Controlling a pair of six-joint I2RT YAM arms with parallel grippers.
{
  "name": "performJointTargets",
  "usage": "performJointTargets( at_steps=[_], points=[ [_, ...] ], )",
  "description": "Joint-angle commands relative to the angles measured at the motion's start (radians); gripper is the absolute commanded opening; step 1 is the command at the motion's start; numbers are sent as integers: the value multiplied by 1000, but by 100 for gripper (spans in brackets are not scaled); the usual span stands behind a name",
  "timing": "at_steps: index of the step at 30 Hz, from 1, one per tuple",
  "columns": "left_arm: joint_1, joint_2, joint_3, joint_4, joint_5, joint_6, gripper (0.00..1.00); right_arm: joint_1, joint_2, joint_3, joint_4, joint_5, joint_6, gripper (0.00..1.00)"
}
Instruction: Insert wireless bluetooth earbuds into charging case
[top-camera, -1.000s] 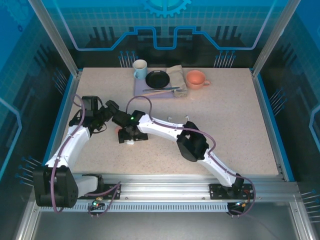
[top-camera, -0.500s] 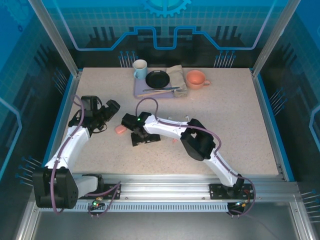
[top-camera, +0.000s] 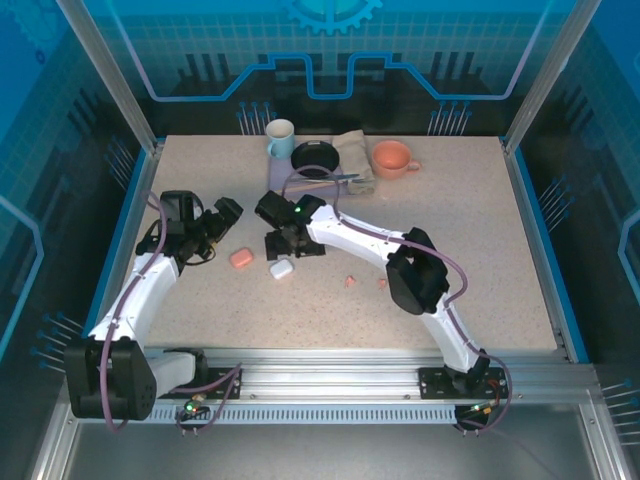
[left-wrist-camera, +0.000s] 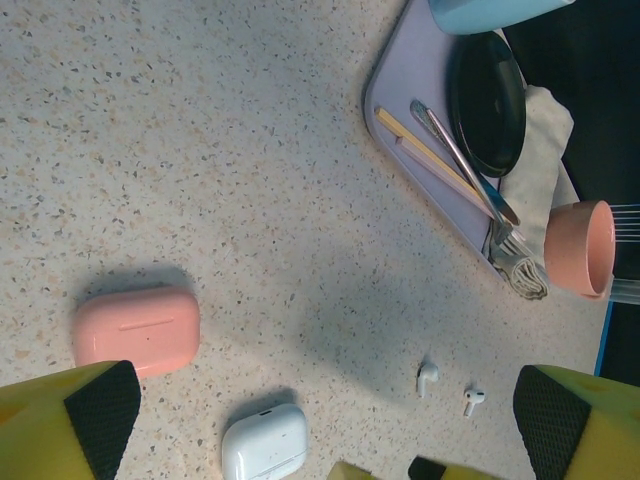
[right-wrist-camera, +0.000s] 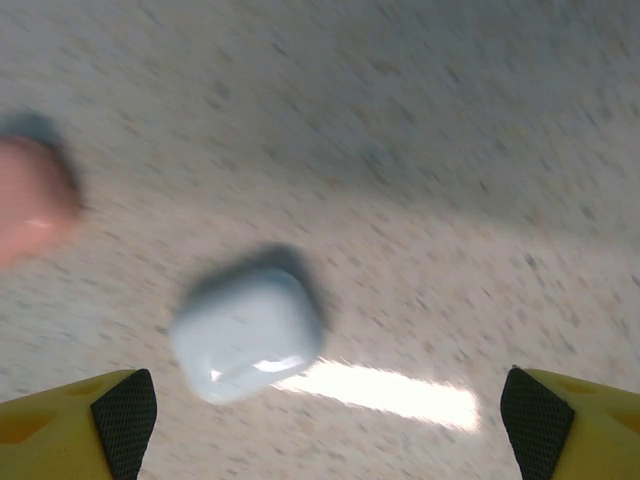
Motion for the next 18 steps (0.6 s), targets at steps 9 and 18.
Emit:
performJointTargets(
  at_steps=[9,18],
  points=[
    [10,-4,50,-54,6,30,99,30,175,145,-102,-53,-216,93],
    [11,5,57,-45,16,18,99,85,245,206,-164,12,-274,94]
  ],
)
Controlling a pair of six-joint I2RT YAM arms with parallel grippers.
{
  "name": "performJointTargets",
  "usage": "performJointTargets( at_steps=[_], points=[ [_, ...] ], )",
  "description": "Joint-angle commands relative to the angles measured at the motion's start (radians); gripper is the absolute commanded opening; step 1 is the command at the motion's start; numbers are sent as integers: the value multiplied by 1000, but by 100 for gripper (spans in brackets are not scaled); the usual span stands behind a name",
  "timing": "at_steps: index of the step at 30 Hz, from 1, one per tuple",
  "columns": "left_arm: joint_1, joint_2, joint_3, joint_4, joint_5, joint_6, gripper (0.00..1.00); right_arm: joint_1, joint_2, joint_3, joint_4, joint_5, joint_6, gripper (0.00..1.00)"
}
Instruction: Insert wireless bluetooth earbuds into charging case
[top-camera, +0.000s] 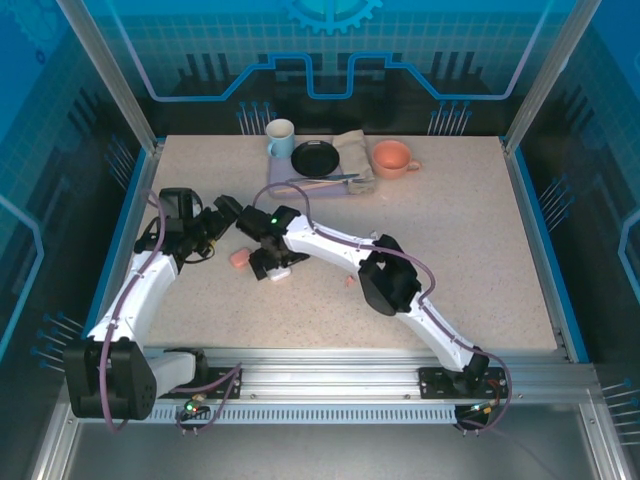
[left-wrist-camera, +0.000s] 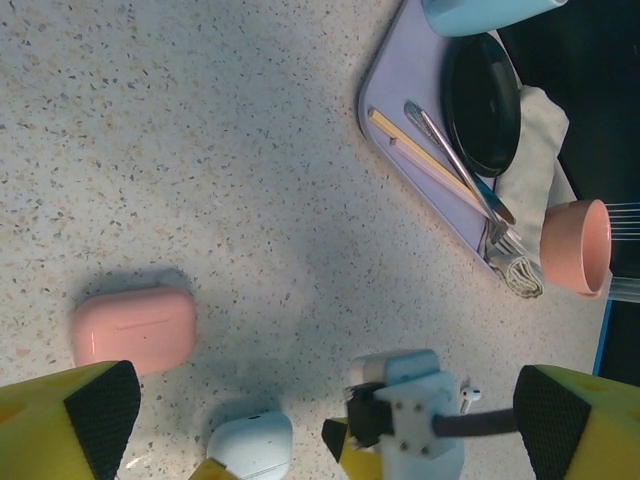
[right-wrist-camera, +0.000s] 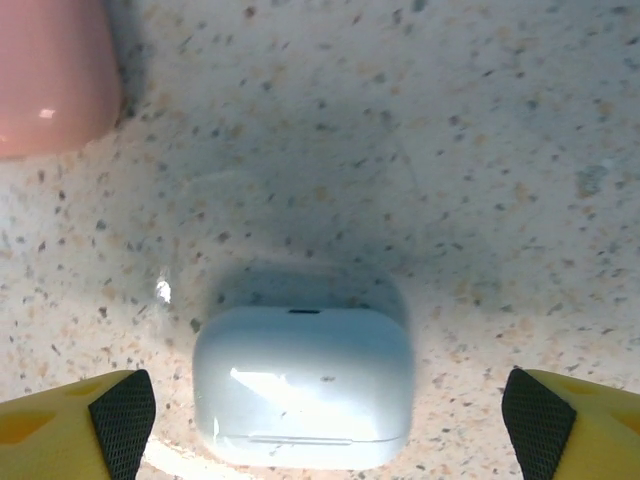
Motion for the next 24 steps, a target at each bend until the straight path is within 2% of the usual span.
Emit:
performJointTargets(
  at_steps=[1,13,17,21,24],
  points=[
    [11,4,27,-11,18,7,99,16,31,-4,-63,43,-31,94],
    [10,-7,10,7,29,-11,99,-55,-131,-264,6,116,45,93],
    [10,-14,9,7,34,-12,99,-110,-193,-309,26,102,75,93],
    [10,-12,10,14,56,-20,99,-124,-279,-346,56,82,113,93],
    [9,-9,7,32,64,-34,99,-123,-318,-351,87,29,229,92]
  ],
)
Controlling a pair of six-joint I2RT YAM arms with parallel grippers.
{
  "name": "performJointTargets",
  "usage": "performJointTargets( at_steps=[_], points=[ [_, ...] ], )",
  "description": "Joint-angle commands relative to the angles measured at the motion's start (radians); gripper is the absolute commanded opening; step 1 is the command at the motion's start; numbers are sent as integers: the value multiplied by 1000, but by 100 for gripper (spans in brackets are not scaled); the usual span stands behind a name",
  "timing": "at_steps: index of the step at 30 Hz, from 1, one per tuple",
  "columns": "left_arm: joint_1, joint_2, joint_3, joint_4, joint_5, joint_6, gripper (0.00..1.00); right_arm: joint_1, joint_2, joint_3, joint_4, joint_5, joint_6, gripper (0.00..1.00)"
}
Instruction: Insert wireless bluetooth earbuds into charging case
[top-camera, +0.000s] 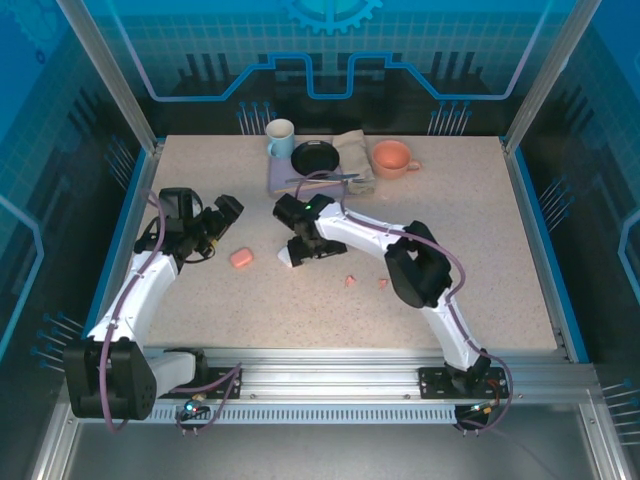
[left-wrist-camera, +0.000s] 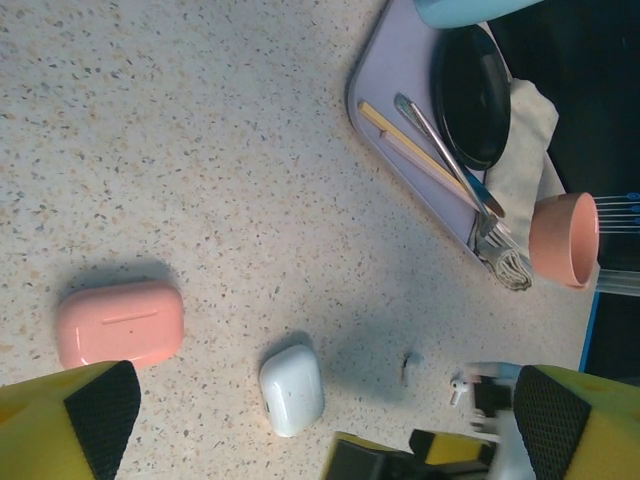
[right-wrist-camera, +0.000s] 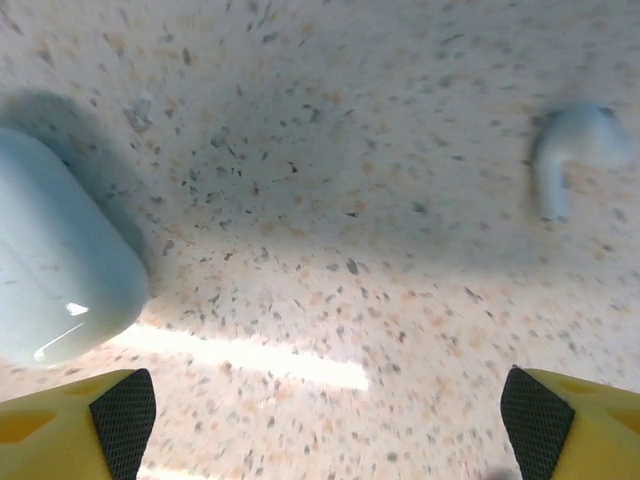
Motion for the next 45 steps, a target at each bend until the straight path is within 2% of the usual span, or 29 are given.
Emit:
performJointTargets(
  at_steps=[1,4,11,19,22,30,45],
  points=[
    [9,-5,7,26,37,-29,99,21,-69,13,43,-58,156,92],
    [9,10,14,30,39,-31,99,40,-6,107,24,-57,243,92],
    [8,24,20,30,37,-44,99,71,275,543,-247,81,424,93],
    [8,18,16,37,40,-57,99,81,356,636,-270,171,529,89],
    [7,16,17,40,41,-57,99,80,388,664,-279,151,528,88],
    [7,20,20,42,23,-53,99,89,381,571,-259,104,527,89],
    [7,4,23,27,14,-44,99,94,142,141,-52,75,468,91]
  ],
)
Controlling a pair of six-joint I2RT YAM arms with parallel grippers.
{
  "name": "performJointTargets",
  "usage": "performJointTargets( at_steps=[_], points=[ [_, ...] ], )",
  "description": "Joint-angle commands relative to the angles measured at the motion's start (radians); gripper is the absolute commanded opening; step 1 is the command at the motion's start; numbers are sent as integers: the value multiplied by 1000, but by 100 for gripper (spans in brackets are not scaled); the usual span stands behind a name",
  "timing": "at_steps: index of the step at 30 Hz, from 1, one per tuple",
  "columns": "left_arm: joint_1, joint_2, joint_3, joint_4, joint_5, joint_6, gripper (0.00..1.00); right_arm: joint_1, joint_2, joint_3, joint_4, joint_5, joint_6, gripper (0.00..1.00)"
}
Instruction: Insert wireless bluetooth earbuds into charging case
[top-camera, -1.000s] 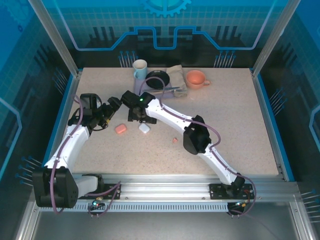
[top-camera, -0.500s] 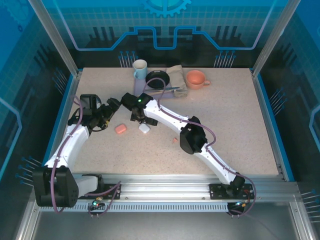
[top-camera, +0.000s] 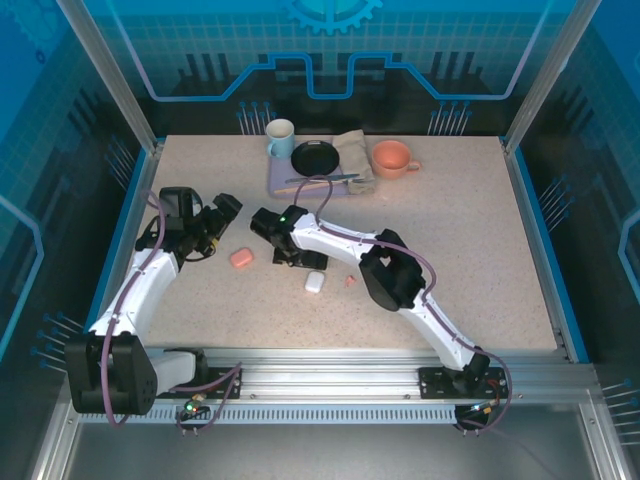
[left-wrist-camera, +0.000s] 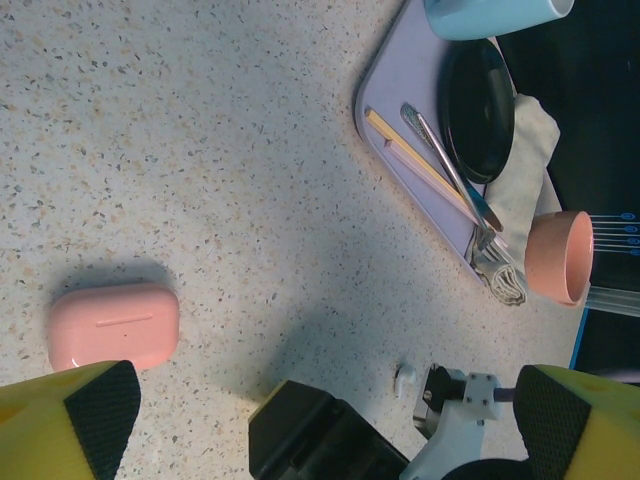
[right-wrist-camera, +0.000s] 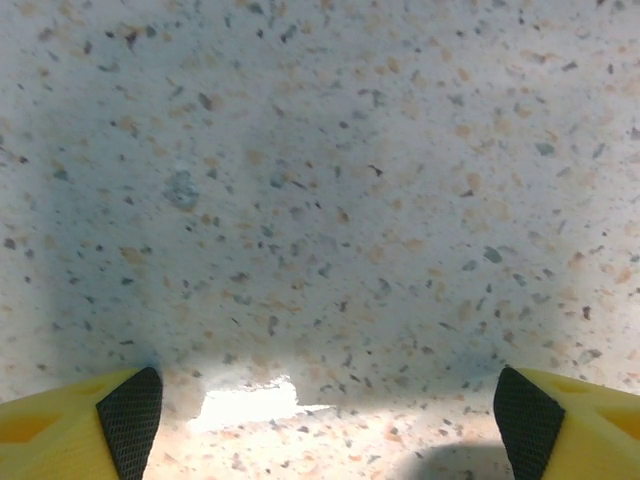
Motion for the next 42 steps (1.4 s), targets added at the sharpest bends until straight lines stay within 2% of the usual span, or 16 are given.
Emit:
performJointTargets(
  at_steps=[1,4,9,14,21,34,42],
  points=[
    [-1,-25,22,10,15,8,99,10,-91,-96,37,-9,-40,92],
    [-1,-32,20,3,17,15,99,11,-191,-191,115,-25,-109,94],
    [-2,-33,14,12,27,7,99,19,-293,-285,144,-57,-177,96],
    [-1,-31,15,12,24,10,99,8,-355,-411,209,-130,-128,99],
    [-2,-22,61,-26,12,37,99,4,-341,-493,283,-214,-76,100],
    [-2,-26,64,-18,6,22,99,-10,-239,-397,337,-316,-120,99],
    [-2,-20,65,-1,7,7,99,-5,-228,-304,360,-294,-184,98]
  ],
)
